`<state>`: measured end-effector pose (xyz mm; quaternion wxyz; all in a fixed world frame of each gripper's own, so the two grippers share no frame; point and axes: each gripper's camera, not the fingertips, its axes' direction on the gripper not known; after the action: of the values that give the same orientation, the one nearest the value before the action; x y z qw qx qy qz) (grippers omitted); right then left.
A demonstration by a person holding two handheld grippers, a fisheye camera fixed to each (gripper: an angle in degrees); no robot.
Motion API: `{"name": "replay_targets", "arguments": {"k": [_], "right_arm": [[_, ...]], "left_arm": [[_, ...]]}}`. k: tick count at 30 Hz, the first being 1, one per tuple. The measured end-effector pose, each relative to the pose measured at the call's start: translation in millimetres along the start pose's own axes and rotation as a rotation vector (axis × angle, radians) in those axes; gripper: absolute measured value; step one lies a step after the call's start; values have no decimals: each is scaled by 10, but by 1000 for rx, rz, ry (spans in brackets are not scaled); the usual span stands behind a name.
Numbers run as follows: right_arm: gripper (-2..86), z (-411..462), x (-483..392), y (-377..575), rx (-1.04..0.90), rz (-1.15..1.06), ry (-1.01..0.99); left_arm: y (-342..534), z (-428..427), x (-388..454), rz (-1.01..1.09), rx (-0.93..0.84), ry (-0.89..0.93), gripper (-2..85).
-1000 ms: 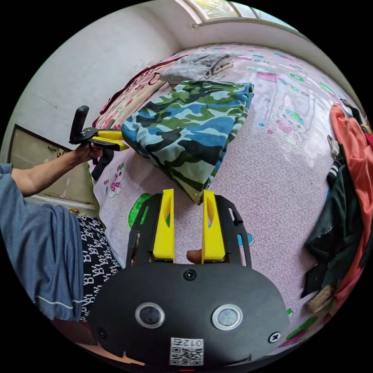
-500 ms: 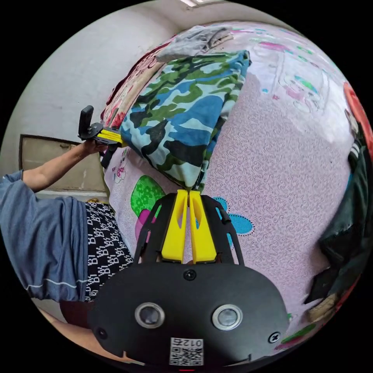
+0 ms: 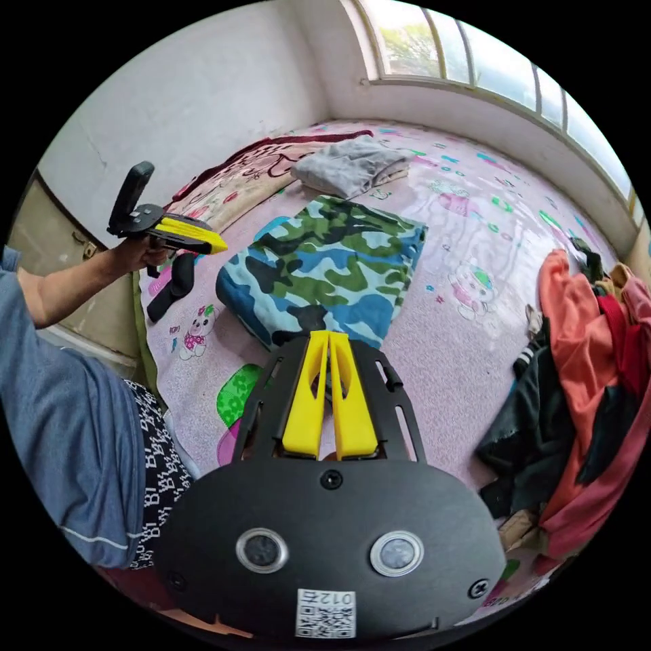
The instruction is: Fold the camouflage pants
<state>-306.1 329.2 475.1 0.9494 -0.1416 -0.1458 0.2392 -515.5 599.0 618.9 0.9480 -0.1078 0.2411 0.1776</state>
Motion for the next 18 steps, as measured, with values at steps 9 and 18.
{"name": "replay_targets", "arguments": {"k": [9,18], "right_arm": [[0,744,-374,6,-202,-49,196],[5,786,-538,-151,-193,-9,137]], "left_arm": [[193,869,203,-110,-160,-48,0],[167,944,401,-65,-160,-65,1]]}}
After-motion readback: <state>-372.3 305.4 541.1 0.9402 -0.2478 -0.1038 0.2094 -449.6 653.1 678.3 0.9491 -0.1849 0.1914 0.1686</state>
